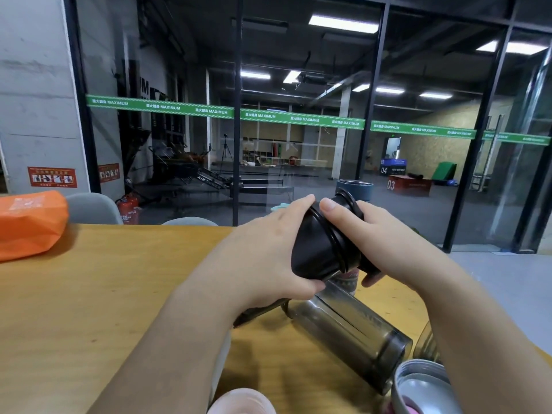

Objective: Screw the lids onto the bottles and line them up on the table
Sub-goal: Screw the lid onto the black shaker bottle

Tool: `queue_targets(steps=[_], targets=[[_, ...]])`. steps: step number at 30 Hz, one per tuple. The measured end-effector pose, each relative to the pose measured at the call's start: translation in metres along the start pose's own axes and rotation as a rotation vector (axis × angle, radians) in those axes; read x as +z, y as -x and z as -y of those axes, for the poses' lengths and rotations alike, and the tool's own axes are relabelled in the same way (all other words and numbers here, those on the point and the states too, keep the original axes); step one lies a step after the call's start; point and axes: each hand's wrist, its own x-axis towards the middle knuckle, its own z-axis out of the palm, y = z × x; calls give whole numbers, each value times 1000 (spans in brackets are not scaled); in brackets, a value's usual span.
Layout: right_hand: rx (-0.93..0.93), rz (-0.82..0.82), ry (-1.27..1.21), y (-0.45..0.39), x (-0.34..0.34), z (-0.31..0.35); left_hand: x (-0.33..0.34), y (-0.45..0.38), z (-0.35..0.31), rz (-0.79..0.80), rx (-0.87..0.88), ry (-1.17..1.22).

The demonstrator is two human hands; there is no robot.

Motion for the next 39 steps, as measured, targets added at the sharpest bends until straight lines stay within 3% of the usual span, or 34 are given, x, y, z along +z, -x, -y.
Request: queue_targets(steps=[8,18,23,30,39], targets=[[-66,119,42,2,-13,-6,-5,3,-3,50,-59,80],[-306,197,-278,1,-21,-6,-15,4,8,90,-91,610],[-455,102,-300,4,-20,-5,-16,5,13,89,-95,737],[-457,72,-353,2,-13,-3,-16,4,11,50,-116,665],[-372,11,-341,-3,-2,-1,-13,3,4,-44,-170,323]])
